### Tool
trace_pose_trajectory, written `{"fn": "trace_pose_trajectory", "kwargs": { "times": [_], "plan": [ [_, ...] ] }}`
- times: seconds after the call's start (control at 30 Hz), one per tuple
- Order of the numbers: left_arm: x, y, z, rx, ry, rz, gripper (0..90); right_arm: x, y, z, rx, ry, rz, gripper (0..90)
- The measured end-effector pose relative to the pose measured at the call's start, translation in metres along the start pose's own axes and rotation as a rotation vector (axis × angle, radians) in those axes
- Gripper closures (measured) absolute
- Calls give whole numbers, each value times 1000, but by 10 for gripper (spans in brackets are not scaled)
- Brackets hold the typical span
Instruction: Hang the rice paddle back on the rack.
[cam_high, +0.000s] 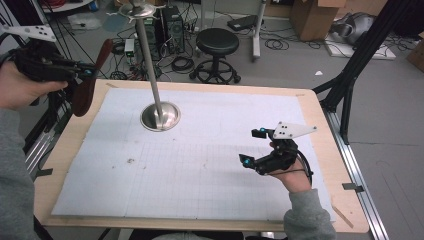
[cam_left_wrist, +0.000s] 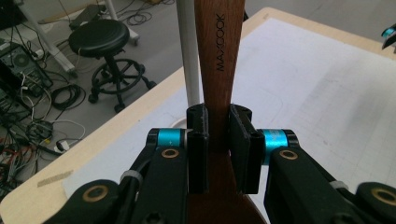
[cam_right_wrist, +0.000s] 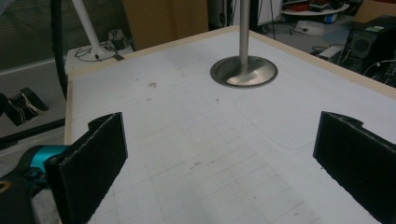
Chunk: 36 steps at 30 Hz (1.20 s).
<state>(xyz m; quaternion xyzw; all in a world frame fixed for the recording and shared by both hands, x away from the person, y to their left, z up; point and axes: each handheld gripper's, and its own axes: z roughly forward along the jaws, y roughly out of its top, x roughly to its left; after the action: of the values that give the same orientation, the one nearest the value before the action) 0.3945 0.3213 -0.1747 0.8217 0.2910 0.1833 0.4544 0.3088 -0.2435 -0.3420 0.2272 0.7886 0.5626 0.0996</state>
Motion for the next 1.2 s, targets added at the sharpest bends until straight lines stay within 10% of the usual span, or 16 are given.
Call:
{"fn": "trace_pose_trajectory", "kwargs": {
  "times": [1.2],
  "plan": [
    [46, 36, 3, -134, -90, -90, 776, -7, -1, -8, -18, -12, 19, 14]
  ]
}}
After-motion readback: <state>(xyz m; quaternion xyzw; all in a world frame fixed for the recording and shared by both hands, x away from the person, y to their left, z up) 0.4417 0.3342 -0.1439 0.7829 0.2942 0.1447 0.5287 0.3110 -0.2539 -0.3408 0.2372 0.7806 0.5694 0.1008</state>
